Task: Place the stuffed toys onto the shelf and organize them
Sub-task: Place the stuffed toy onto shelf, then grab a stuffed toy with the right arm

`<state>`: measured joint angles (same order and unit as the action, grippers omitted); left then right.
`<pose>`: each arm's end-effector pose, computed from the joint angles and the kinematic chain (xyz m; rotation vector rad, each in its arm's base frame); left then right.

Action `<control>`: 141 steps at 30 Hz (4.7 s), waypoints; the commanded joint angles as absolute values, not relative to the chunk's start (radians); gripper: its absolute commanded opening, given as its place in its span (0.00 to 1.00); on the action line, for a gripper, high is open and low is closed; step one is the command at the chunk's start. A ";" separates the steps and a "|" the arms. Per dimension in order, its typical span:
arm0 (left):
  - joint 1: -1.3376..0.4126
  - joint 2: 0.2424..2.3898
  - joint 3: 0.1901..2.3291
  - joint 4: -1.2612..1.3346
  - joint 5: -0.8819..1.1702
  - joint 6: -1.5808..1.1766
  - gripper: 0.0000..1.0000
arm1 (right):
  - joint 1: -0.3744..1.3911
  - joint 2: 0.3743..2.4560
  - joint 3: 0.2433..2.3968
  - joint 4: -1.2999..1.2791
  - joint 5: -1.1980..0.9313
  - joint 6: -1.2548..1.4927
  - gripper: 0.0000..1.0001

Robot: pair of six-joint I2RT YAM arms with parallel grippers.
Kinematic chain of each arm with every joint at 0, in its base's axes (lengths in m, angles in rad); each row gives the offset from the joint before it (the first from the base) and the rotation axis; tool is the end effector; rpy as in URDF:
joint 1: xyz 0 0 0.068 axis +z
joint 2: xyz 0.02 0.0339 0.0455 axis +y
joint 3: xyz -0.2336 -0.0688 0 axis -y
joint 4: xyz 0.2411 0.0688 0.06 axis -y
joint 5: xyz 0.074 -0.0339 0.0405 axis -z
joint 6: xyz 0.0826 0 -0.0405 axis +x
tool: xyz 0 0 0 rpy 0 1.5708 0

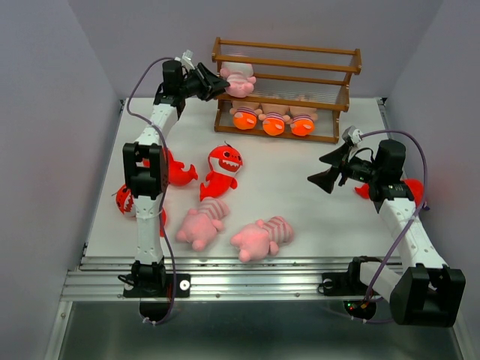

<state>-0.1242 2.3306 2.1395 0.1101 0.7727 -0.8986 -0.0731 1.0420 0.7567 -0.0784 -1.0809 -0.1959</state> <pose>0.5502 -0.1268 0.2852 -0.0518 1.8289 -1.3808 0.2605 0.0540 0.2648 -0.7962 1.6331 0.8431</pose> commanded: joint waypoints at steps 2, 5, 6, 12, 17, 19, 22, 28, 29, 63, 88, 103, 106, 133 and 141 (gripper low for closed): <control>-0.118 2.252 2.125 0.132 0.775 -0.865 0.54 | -0.078 1.042 0.772 -0.064 -1.095 -0.215 1.00; -0.120 2.256 2.125 0.124 0.769 -0.865 0.66 | -0.078 1.042 0.772 -0.063 -1.095 -0.215 1.00; -0.121 2.260 2.128 0.121 0.765 -0.865 0.66 | -0.078 1.043 0.772 -0.064 -1.095 -0.215 1.00; -0.136 2.289 2.177 0.094 0.746 -0.861 0.67 | -0.078 1.043 0.772 -0.064 -1.097 -0.215 1.00; -0.150 2.312 2.192 0.083 0.718 -0.865 0.65 | -0.078 1.043 0.773 -0.063 -1.095 -0.216 1.00; -0.150 2.316 2.192 0.084 0.713 -0.868 0.62 | -0.078 1.043 0.773 -0.064 -1.095 -0.216 1.00; -0.150 2.321 2.198 0.084 0.712 -0.870 0.51 | -0.078 1.045 0.773 -0.064 -1.097 -0.216 1.00; -0.150 2.332 2.227 0.086 0.732 -0.873 0.10 | -0.078 1.045 0.773 -0.064 -1.097 -0.216 1.00; -0.150 2.336 2.230 0.086 0.738 -0.871 0.07 | -0.078 1.045 0.773 -0.064 -1.097 -0.216 1.00; -0.104 2.361 2.226 0.055 0.856 -0.833 0.48 | -0.078 1.045 0.772 -0.066 -1.100 -0.216 1.00; -0.048 2.007 1.854 0.077 0.792 -0.698 0.99 | -0.078 1.058 0.769 -0.080 -1.158 -0.244 1.00; -0.031 0.934 0.906 0.075 0.379 -0.196 0.99 | 0.233 1.292 1.003 -0.999 -1.060 -1.172 1.00; -0.026 0.701 0.726 0.089 0.269 -0.303 0.99 | 0.398 1.276 1.026 -0.945 -0.913 -1.105 1.00; -0.032 0.319 0.511 -0.025 0.483 -0.405 0.93 | 1.075 1.637 1.128 -0.692 -0.253 -0.724 0.21; -0.071 0.377 0.494 0.043 0.627 -0.410 0.91 | 0.776 1.406 1.101 -0.696 -0.487 -0.652 0.01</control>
<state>-0.0559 0.3386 0.4969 -0.0490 0.5297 -0.4168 0.9730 1.5208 1.0794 -0.7158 -0.3523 -0.7055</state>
